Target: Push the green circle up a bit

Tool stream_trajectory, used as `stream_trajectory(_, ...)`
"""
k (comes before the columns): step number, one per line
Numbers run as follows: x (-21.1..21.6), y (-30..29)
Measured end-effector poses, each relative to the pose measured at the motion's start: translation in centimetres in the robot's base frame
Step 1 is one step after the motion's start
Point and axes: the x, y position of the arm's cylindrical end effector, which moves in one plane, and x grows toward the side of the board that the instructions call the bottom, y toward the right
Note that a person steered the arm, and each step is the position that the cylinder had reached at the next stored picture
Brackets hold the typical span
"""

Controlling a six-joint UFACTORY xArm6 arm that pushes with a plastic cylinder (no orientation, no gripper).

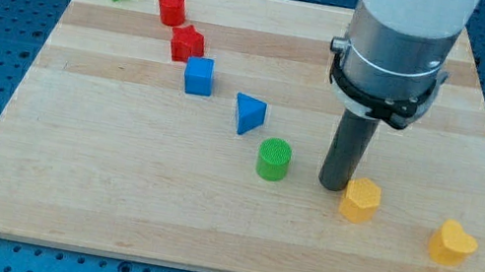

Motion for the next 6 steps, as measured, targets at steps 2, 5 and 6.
stream_trajectory(2,0.2,-1.1)
stream_trajectory(5,2.2,-7.5)
stream_trajectory(6,3.2,-8.2)
